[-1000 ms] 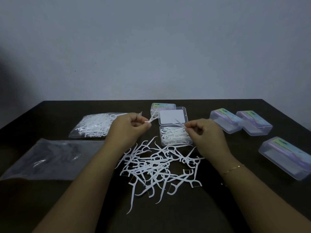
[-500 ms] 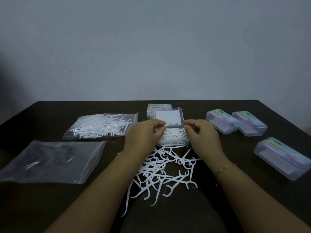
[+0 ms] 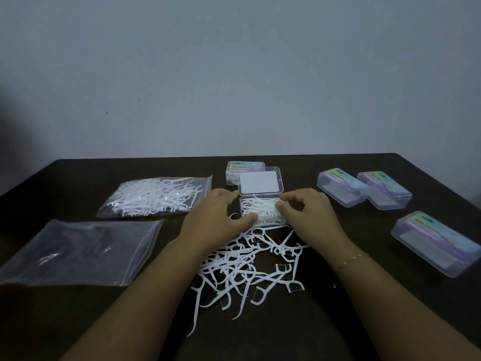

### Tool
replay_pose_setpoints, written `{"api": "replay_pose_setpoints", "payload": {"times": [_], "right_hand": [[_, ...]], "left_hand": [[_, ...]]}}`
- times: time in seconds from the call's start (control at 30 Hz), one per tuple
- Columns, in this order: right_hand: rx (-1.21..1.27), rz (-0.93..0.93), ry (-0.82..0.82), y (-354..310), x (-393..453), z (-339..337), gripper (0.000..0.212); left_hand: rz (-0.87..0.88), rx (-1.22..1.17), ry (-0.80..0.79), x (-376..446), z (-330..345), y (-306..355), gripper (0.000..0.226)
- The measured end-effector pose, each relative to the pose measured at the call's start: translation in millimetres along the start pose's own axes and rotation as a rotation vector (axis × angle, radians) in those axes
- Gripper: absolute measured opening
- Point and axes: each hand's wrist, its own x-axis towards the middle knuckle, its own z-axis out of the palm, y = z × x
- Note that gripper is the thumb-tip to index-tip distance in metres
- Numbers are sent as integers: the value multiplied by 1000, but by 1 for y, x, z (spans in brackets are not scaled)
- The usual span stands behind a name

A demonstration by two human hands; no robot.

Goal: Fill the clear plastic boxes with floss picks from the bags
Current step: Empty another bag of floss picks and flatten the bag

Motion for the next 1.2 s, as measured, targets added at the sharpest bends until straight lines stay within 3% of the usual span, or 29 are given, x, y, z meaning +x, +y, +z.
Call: {"api": "replay_pose_setpoints", "payload": {"times": [0.13,0.27,0.57,0.9,1.0,1.03,1.1,1.2], "right_hand": [[-132,-63,-71,-3,-3,-4,22],[-250,-59,-172,-6,-4,-3,34],[-232,-5,-185,-11,-4,-5,50],[-115,28,-135,-9,-5,-6,45],[-100,-11,-63,-9,-2,-11,18],[-104,-12,-73,-9,0,-15,4],[-161,22,-154,-8,1,-23,18],[-306,112,-326,-6,2,-35,17]], "left_hand": [[8,21,-41,0,1,1,81],[28,24,-27,1,1,-1,72],[37,16,-10,2,0,0,68],[19,-5,-12,3,-6,-4,61],[-38,-28,5,2,-18,-8,52],[-59,-28,-11,1,-21,-10,48],[-94,-14,-68,-1,-27,-14,42],[-116,45,-166,-2,-29,-16,35]]}}
